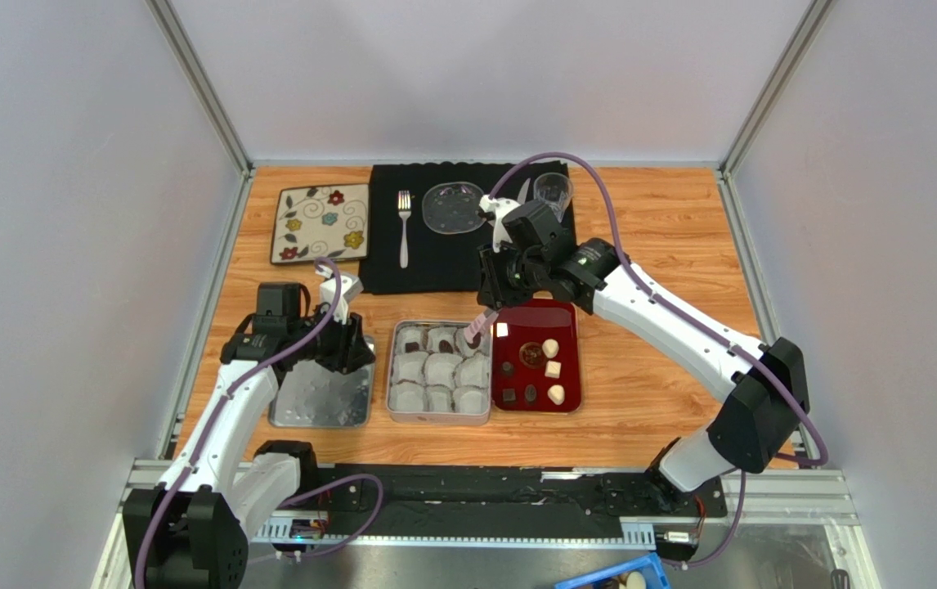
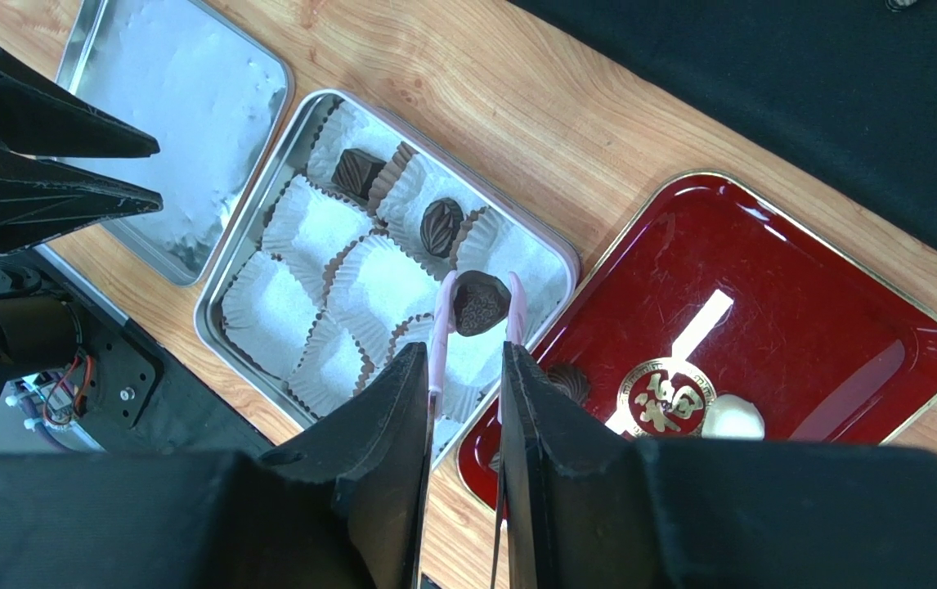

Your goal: Pack the chocolate

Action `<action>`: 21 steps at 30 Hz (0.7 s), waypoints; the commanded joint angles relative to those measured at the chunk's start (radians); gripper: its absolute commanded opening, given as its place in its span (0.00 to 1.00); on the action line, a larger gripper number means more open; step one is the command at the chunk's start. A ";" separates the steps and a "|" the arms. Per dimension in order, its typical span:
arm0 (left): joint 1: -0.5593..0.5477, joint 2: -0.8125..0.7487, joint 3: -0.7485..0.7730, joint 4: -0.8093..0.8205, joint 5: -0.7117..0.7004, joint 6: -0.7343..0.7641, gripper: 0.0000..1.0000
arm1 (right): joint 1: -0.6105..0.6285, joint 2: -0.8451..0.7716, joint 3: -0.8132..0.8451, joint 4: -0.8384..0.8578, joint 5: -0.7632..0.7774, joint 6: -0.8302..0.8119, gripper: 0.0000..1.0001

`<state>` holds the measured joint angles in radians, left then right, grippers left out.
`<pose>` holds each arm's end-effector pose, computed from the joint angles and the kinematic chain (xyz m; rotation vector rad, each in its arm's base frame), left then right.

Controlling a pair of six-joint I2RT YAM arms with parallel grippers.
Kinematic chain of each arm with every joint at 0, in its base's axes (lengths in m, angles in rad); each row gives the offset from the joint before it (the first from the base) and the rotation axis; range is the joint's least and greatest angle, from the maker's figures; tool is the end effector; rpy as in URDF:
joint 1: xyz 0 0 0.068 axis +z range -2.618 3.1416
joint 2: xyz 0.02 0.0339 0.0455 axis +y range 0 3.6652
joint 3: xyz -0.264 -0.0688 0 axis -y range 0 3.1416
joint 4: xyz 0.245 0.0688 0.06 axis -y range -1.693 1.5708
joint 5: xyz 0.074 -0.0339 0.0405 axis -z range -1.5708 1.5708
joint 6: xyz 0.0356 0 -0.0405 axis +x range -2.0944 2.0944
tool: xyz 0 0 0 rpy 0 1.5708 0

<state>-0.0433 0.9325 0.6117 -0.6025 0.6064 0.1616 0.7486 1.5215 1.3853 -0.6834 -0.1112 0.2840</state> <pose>0.1754 -0.0279 0.2229 0.4916 2.3404 -0.6956 0.2409 0.2292 0.3234 -0.6225 2.3953 0.6014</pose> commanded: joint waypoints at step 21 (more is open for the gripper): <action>0.002 -0.034 0.022 0.006 0.013 0.015 0.46 | 0.003 0.022 0.058 0.056 0.038 -0.011 0.35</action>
<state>-0.0433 0.9207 0.6117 -0.6025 0.6056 0.1631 0.7494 1.5509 1.3945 -0.6689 -0.0948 0.2825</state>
